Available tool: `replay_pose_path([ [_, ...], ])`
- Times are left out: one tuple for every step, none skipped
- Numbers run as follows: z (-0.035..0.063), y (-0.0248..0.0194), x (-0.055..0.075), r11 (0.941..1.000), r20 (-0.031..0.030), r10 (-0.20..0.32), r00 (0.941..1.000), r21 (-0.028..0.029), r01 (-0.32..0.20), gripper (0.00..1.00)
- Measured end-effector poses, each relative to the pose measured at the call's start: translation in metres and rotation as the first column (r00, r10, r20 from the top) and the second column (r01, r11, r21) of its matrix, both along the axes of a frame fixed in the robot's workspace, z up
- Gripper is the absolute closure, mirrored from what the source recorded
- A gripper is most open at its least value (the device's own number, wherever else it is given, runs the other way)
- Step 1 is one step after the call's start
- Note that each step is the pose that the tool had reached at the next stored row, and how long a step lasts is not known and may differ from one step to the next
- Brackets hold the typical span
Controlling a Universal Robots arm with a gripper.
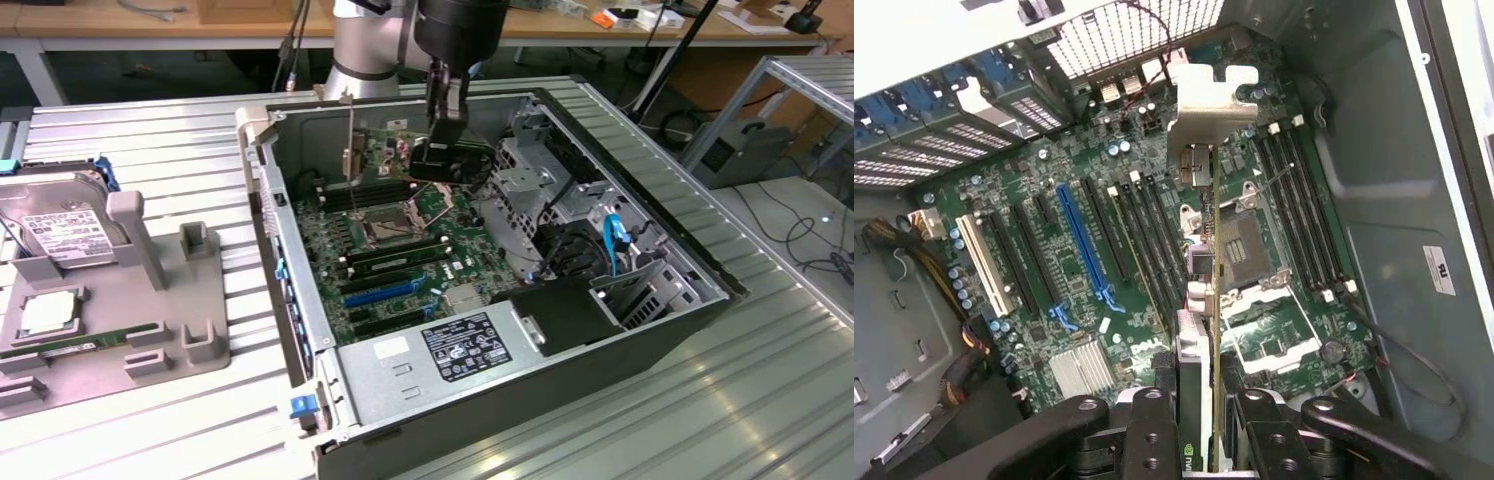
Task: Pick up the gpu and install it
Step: 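Insert the gpu into the slot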
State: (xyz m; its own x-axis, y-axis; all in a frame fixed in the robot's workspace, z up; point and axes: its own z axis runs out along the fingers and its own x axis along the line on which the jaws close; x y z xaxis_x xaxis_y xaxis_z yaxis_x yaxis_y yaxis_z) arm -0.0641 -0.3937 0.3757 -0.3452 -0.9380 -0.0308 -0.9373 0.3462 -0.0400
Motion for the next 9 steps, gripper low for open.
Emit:
replay_pose_path([
  [0.0000,0.0000,0.0000,1.0000,0.0000,0.008,1.0000,0.0000,-0.008,0.73],
  [-0.0001,0.0000,0.0000,0.9999,0.0000,0.016,0.9999,0.0000,-0.016,0.73],
  [-0.0001,0.0000,0.0000,0.9997,0.0000,0.022,0.9997,0.0000,-0.022,0.73],
  [-0.0002,0.0000,0.0000,0.9996,0.0000,0.029,0.9996,0.0000,-0.029,0.73],
  [-0.0002,0.0000,0.0001,0.9994,-0.0001,0.036,0.9994,-0.0001,-0.036,0.73],
  [-0.0003,0.0000,0.0001,0.9991,0.0000,0.041,0.9991,0.0000,-0.041,0.73],
  [-0.0003,0.0000,0.0001,0.9989,0.0000,0.046,0.9989,-0.0001,-0.046,0.73],
  [-0.0003,0.0000,0.0001,0.9986,0.0000,0.053,0.9986,0.0000,-0.053,0.73],
  [-0.0004,0.0000,0.0001,0.9982,-0.0001,0.060,0.9982,-0.0001,-0.060,0.73],
])
